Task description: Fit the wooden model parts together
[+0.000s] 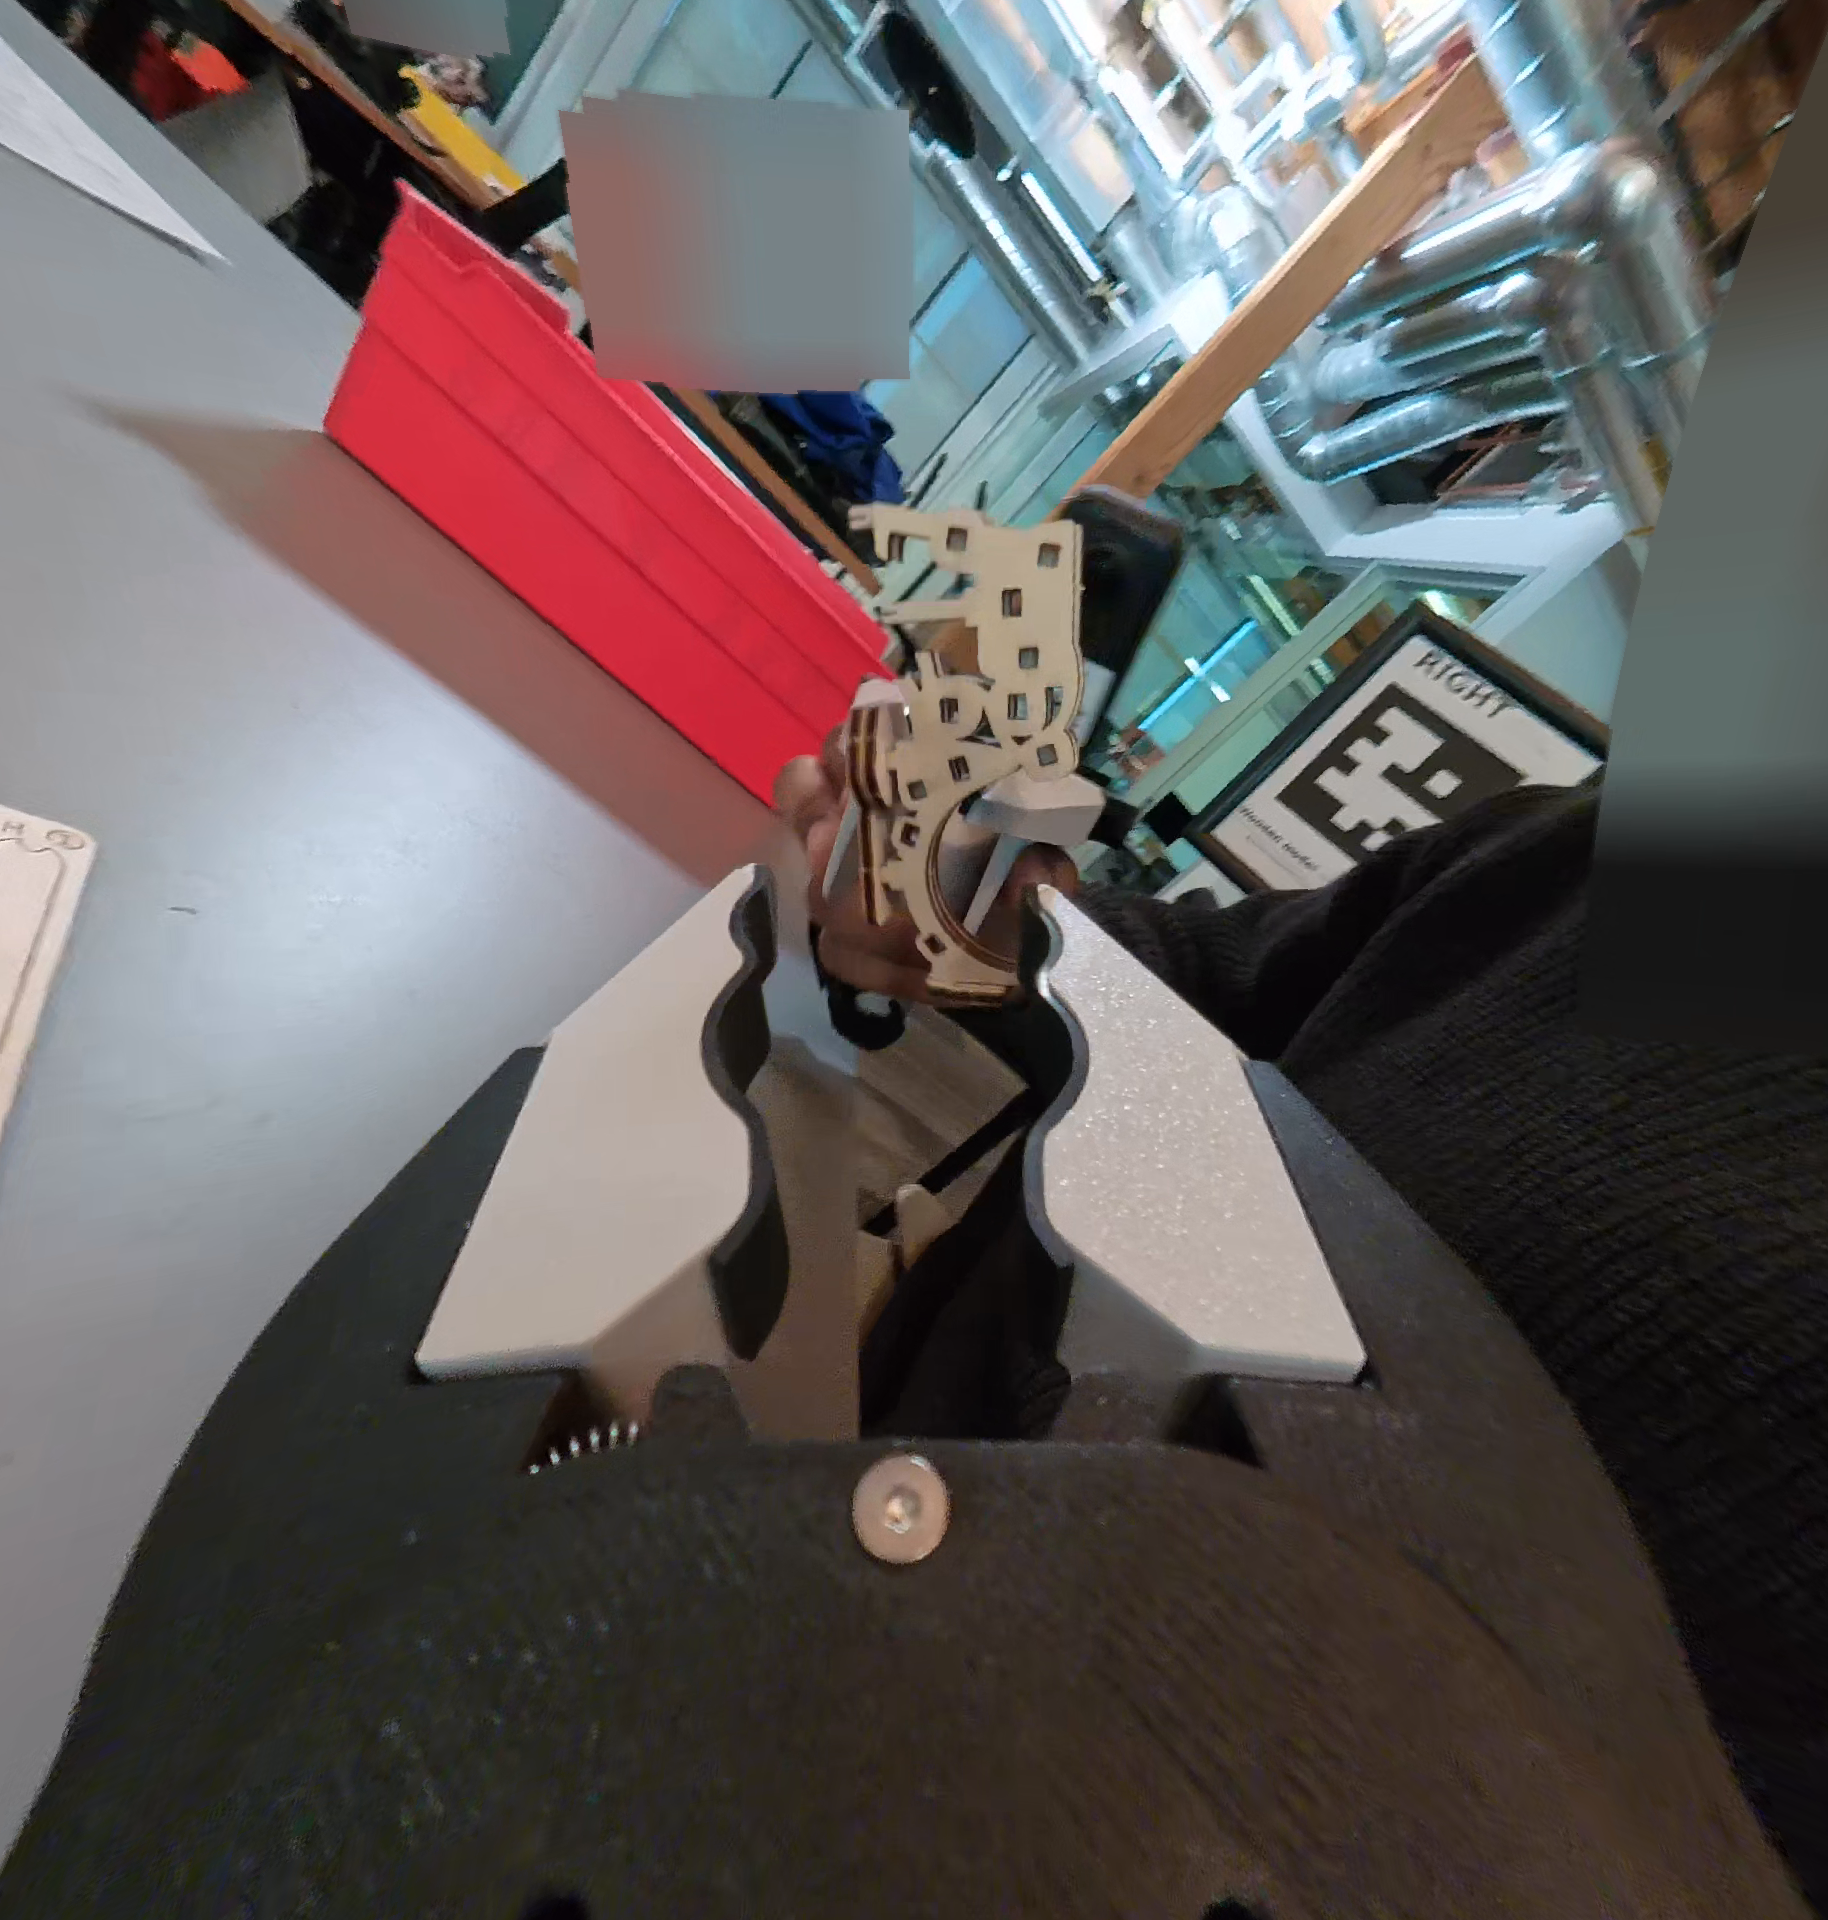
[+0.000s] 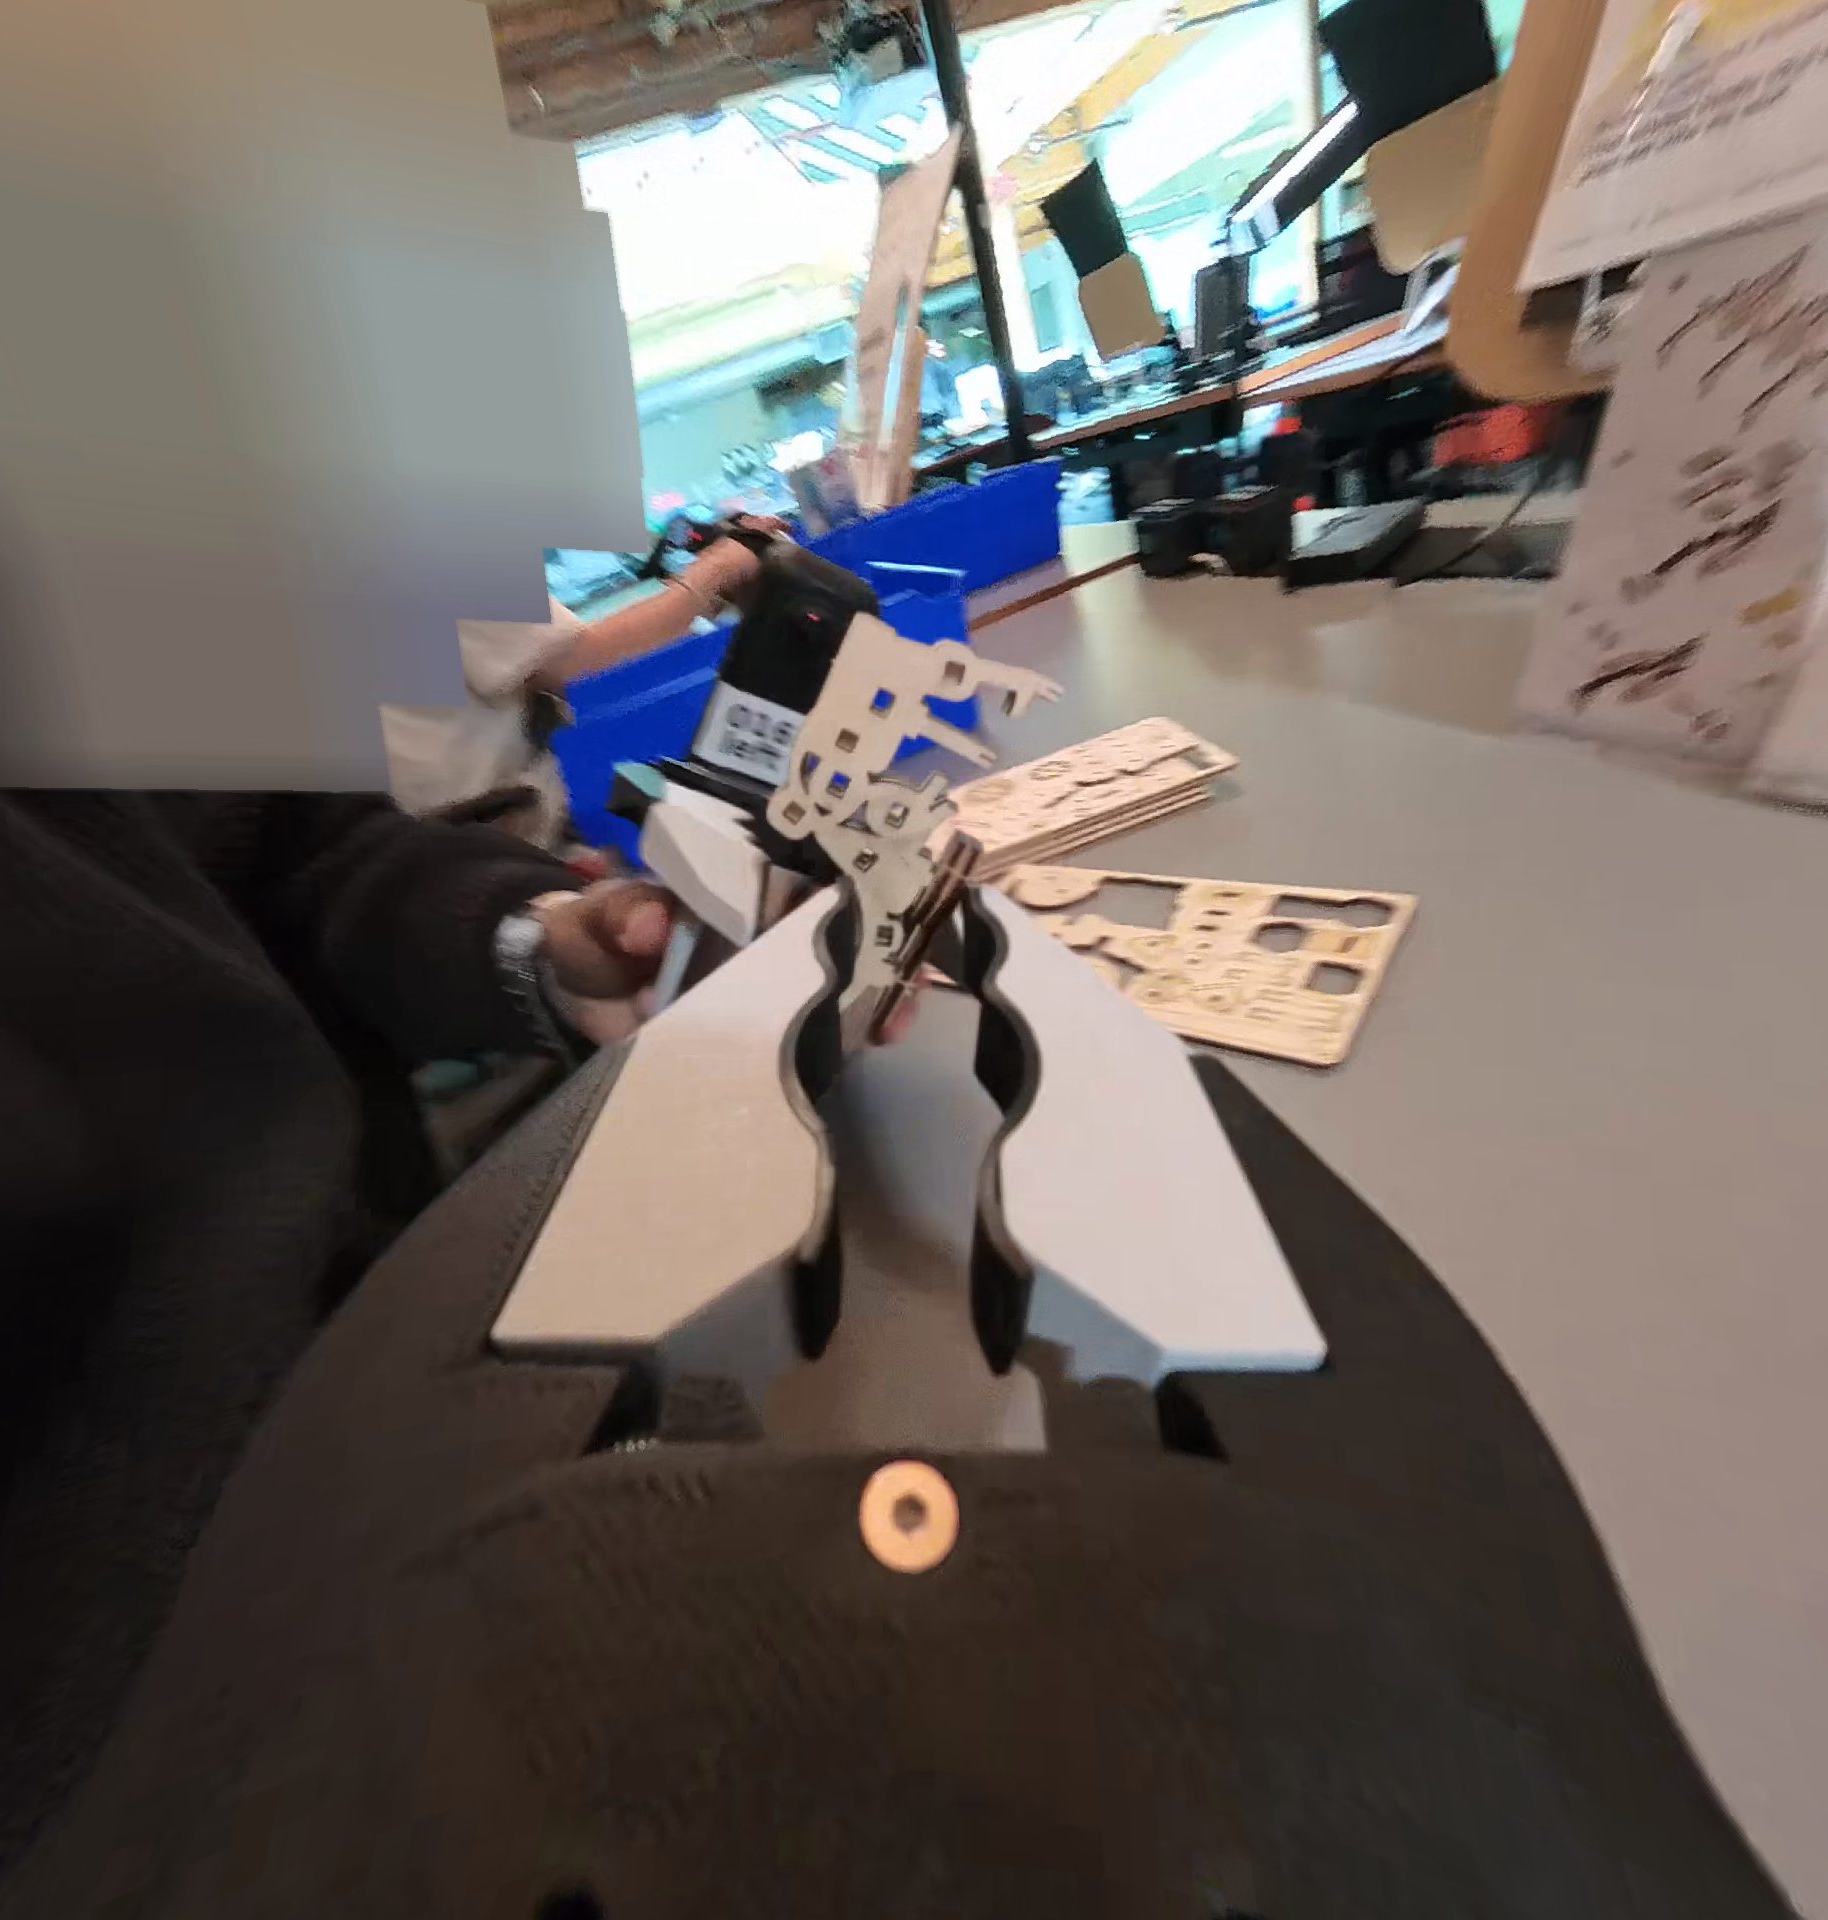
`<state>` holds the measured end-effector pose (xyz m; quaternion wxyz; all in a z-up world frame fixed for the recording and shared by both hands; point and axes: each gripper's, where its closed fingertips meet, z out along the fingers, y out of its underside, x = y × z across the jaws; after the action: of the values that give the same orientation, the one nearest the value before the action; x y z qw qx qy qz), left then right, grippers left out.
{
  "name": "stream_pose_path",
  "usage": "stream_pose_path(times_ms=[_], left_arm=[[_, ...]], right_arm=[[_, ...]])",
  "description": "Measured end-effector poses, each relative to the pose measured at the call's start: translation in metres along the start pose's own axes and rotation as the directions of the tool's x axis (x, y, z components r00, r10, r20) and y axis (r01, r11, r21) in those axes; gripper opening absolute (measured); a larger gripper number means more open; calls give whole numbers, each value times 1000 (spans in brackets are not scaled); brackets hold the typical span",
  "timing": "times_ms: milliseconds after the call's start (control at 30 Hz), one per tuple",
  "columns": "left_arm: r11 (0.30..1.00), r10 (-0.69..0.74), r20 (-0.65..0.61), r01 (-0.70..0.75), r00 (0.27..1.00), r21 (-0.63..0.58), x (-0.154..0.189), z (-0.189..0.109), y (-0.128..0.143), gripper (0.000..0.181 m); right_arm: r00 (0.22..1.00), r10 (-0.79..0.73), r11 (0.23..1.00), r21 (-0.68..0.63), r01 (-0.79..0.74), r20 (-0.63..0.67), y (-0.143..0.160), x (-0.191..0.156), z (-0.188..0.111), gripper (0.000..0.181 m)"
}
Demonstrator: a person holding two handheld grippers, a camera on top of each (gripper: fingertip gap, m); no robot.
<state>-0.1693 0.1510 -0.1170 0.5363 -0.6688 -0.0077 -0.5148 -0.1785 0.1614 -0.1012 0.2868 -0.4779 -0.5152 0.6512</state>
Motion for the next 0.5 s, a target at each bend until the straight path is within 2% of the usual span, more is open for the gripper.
stream_pose_path(times_ms=[67,133,200,300,367,400,500], left_arm=[[1000,25,44,-24,999,-14,-5,0,3,49],[998,54,45,-53,998,-33,-2,2,6,47],[995,81,48,-78,996,-57,0,5,12,47],[994,92,74,-87,993,-66,-1,7,17,48],[996,88,97,-85,991,-42,-4,5,14,43],[996,85,114,-82,990,-30,-7,3,12,33],[997,71,116,-70,991,-7,-10,-1,8,20]], right_arm=[[982,-165,985,-58,160,-93,4,7,0,19],[922,-341,935,-168,313,-182,13,15,2,19],[832,-506,855,-264,447,-229,19,18,3,20],[682,-694,711,-369,599,-230,25,16,6,19],[615,-751,654,-398,644,-240,25,14,8,19],[598,-762,642,-401,654,-246,25,12,9,19],[599,-757,649,-404,645,-260,24,11,9,19]])
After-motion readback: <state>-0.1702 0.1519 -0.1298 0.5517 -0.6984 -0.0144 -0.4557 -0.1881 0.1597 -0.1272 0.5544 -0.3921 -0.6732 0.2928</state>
